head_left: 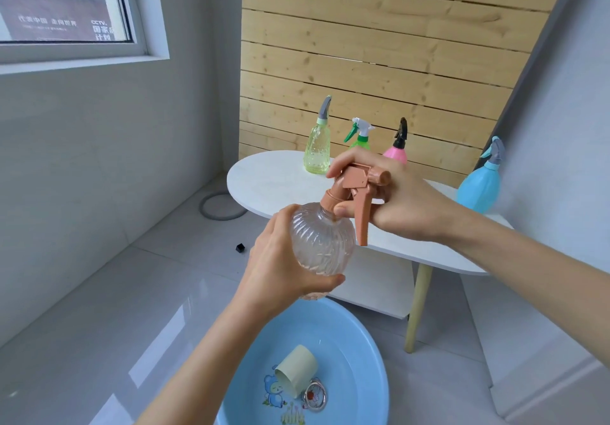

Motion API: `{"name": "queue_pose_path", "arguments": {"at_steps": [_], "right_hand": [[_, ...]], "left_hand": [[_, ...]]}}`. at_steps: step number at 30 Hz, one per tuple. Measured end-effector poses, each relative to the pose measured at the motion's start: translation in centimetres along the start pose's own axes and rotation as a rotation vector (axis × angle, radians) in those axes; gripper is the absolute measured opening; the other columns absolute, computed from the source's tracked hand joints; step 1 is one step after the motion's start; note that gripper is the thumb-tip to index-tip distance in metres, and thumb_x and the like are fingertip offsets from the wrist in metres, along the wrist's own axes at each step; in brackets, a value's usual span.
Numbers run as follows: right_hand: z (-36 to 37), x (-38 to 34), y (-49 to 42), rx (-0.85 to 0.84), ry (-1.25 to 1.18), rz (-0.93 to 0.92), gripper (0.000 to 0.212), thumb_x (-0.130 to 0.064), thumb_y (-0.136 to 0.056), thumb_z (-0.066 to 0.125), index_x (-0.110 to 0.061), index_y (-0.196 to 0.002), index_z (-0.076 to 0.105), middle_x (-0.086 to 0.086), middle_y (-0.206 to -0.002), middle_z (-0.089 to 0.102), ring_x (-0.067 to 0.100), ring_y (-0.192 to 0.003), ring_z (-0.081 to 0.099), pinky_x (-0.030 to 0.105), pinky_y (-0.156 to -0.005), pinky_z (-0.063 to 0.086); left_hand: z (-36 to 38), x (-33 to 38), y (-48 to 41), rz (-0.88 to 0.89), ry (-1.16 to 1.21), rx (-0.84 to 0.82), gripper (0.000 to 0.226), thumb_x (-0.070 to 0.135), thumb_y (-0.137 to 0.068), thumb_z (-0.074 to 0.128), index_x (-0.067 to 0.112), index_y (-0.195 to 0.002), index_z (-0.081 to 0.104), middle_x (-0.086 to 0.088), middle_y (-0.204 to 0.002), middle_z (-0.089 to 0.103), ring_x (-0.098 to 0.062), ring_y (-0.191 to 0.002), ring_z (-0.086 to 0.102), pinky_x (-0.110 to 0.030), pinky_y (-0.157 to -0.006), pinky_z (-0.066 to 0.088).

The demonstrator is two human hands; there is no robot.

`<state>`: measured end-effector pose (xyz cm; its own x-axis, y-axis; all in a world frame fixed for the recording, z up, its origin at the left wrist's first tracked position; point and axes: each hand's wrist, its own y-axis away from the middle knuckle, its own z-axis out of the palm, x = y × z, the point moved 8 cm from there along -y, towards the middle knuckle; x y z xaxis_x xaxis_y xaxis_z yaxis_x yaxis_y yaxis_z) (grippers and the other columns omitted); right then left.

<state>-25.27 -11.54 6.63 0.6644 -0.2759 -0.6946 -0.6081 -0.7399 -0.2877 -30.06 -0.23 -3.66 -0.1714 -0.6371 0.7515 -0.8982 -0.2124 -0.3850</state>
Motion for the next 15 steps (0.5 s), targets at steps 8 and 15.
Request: {"name": "queue_pose_path", "arguments": {"at_steps": [8,15], "right_hand": [[-0.6,-0.9,-0.2,-0.092,-0.046,-0.030,0.037,0.018,-0.078,0.065,-0.008,-0.101,0.054,0.027,-0.093,0.058,0.014,-0.084,0.065,0.017,-0.076,0.050],[-0.8,-0.5,-0.9,-0.072,-0.031,-0.002,0.037,0.017,-0.078,0.067,-0.008,-0.103,0.055,0.019,-0.093,0.063,0.006,-0.082,0.064,0.012,-0.072,0.048]], "left_hand": [[0.7,-0.1,0.0,-0.004,0.054,-0.075,0.096,0.049,-0.045,0.084,0.031,-0.129,0.041,0.018,-0.119,0.053,-0.005,-0.110,0.048,-0.026,-0.089,0.043],[0.0,0.0,-0.2,-0.014,0.041,0.007,0.094,0.047,-0.048,0.084,0.030,-0.129,0.040,0.017,-0.117,0.053,-0.005,-0.106,0.049,-0.020,-0.083,0.039]]}}
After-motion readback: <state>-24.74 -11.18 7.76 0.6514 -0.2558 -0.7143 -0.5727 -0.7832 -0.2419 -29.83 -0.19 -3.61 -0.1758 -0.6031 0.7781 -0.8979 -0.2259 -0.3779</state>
